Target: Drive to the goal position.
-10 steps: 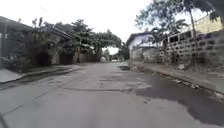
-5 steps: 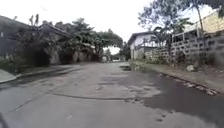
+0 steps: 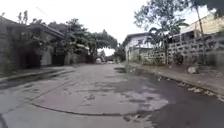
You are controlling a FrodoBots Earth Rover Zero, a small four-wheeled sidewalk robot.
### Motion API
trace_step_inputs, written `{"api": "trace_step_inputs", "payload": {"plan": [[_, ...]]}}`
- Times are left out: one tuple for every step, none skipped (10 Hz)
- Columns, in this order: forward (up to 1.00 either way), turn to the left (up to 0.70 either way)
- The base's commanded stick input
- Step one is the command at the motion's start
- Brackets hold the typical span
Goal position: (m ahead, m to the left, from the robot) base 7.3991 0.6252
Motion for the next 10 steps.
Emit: {"api": "trace_step_inputs", "payload": {"plan": [[0.85, 0.00], [0.85, 0.00], [0.85, 0.00], [0.85, 0.00], [0.85, 0.00], [0.85, 0.00], [0.85, 0.00], [0.85, 0.00], [0.85, 0.00], [0.85, 0.00]]}}
